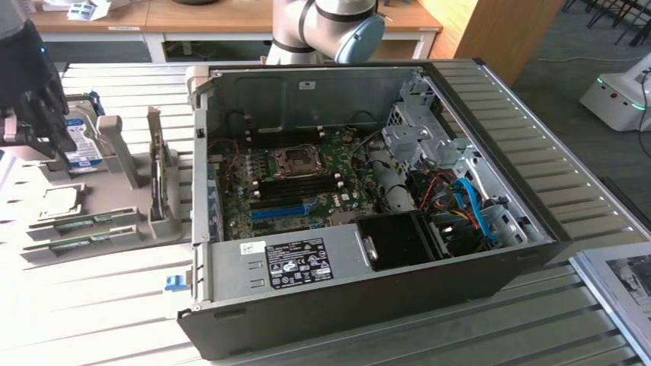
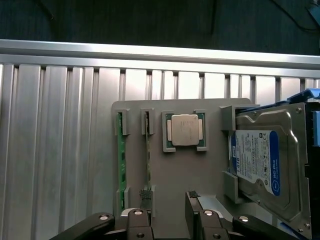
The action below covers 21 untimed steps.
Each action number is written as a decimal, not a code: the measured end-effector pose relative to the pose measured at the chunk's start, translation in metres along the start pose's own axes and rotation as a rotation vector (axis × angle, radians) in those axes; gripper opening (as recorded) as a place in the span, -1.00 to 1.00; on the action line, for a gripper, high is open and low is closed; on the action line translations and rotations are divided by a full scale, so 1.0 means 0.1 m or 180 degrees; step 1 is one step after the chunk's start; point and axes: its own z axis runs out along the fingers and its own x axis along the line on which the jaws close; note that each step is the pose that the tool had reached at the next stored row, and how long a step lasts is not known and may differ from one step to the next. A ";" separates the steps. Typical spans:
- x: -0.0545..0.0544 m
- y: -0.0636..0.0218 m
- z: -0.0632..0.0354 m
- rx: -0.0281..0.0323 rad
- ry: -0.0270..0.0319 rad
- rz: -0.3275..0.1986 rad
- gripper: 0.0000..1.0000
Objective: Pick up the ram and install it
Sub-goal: 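Pick up the ram and move it above insertion slot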
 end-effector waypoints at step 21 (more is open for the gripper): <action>0.07 -0.004 0.123 0.0000 0.0000 0.0000 -0.22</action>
